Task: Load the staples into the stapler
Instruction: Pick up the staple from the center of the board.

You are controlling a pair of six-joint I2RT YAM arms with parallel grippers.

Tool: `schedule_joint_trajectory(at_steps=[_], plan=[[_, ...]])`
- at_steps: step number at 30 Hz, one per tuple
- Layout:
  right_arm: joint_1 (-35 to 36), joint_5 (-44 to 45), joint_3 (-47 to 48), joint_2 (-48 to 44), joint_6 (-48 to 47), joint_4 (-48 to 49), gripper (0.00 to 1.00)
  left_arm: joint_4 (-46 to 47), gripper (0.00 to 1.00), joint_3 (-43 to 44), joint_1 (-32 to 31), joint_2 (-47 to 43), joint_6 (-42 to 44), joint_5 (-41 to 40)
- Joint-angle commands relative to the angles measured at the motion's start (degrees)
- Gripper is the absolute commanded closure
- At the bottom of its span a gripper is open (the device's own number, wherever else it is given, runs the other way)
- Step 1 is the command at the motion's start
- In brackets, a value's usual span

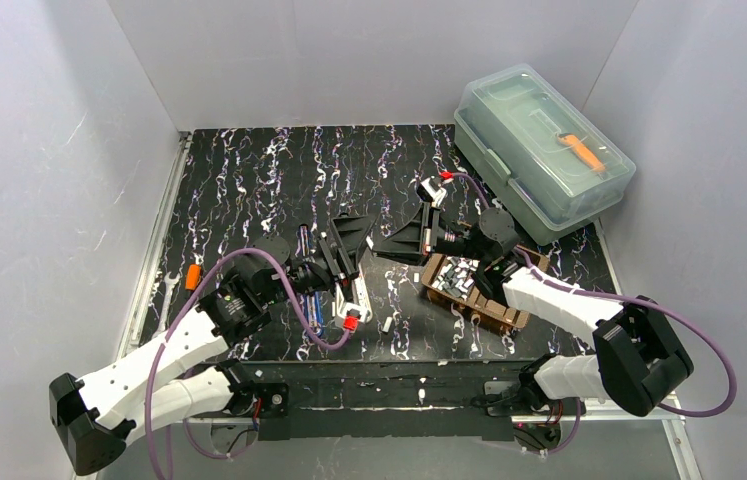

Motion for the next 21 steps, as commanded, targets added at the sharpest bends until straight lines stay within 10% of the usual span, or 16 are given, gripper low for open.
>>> schedule_joint_trajectory(at_steps=[1,21], plan=[[0.2,-0.1,0.9,-0.5,1.9,5.0,0.88,0.8,0.33,1.8,0.1,-1.2,-1.2,3.7],[0.5,1.2,0.4,0.9,6.9,11.4,0.9,0.8,0.56,3.9,-0.1,-0.2,-2.1,5.3]])
